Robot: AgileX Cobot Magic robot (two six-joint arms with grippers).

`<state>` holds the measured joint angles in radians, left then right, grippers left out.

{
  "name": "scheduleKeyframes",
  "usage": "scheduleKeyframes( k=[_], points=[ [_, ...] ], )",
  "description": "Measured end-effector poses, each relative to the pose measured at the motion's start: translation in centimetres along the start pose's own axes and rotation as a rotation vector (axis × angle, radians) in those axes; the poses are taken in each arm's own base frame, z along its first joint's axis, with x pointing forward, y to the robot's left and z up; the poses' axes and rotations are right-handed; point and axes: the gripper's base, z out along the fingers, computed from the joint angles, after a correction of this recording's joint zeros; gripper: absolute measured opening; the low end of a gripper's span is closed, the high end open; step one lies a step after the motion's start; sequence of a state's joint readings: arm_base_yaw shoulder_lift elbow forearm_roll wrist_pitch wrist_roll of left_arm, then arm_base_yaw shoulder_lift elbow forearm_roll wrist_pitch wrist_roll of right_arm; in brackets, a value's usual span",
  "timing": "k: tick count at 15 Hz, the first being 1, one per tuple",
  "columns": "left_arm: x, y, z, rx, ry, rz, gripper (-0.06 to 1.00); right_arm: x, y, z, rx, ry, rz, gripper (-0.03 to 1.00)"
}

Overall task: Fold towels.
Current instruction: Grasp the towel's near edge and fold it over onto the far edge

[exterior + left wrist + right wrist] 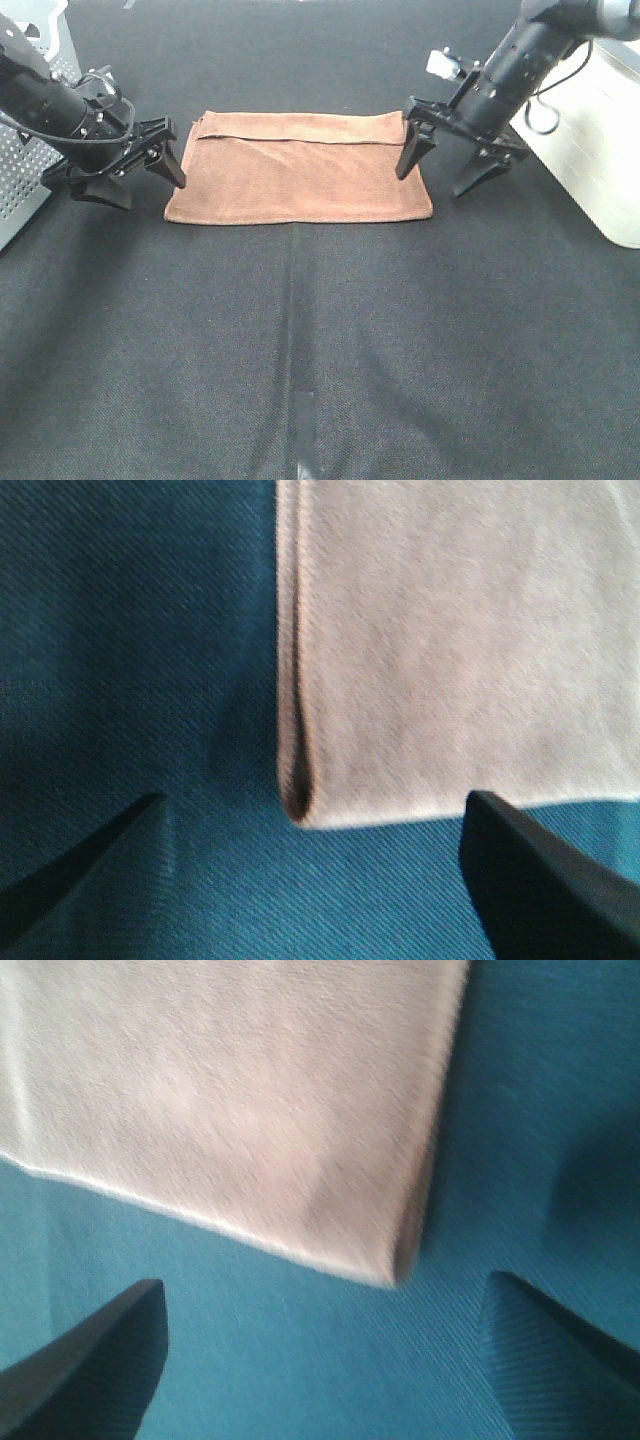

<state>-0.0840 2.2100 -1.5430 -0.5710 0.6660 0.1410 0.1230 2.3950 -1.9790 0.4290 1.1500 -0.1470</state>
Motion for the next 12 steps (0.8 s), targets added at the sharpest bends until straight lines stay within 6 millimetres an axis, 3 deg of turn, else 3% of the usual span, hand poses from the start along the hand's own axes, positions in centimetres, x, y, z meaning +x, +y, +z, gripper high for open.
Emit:
scheduleKeyframes(
  k=[6,9,12],
  points=[
    [-0.1,-0.5,0.4,-0.004,-0.04,0.04,0.74,0.1,-0.6,1.1,0.013,-0.027,0.005,0.8],
    [0.6,0.4,2.8,0.006,0.003,-0.017,0.74,-0.2,-0.8,1.6,0.012,-0.053,0.001,0.8],
    [0.6,0.3,3.5,0.036,0.004,-0.036,0.74,-0.3,-1.1,3.6,-0.042,-0.024,0.006,0.76]
  ],
)
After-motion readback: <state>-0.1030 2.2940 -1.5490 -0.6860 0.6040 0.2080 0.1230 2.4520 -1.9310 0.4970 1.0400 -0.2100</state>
